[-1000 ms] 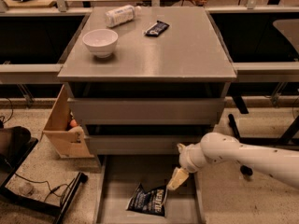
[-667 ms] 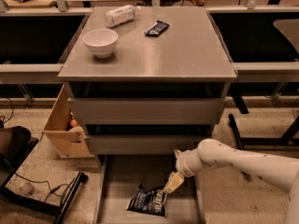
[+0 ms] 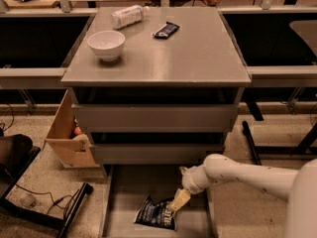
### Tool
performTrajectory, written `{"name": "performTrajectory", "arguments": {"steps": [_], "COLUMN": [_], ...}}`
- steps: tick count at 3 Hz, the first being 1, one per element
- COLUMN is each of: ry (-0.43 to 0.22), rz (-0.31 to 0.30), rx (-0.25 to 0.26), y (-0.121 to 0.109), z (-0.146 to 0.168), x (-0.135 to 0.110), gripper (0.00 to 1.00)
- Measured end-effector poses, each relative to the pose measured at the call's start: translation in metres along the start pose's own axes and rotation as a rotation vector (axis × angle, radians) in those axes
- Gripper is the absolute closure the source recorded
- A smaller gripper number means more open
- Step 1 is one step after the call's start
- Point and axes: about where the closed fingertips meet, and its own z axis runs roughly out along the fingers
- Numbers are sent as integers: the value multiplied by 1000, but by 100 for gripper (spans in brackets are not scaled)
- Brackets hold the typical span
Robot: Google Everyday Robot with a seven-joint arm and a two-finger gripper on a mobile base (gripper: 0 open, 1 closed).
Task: Pick blue chip bag from bottom drawer and place on counter
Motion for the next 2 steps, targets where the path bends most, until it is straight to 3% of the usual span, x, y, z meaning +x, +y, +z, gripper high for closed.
{"name": "performTrajectory", "arguments": {"steps": [1, 2], "ry": [23, 42], "rz": [12, 11], "rx": [-52, -69], "y": [1, -7], "z": [60, 114], "x": [32, 68], "gripper": [0, 0]}}
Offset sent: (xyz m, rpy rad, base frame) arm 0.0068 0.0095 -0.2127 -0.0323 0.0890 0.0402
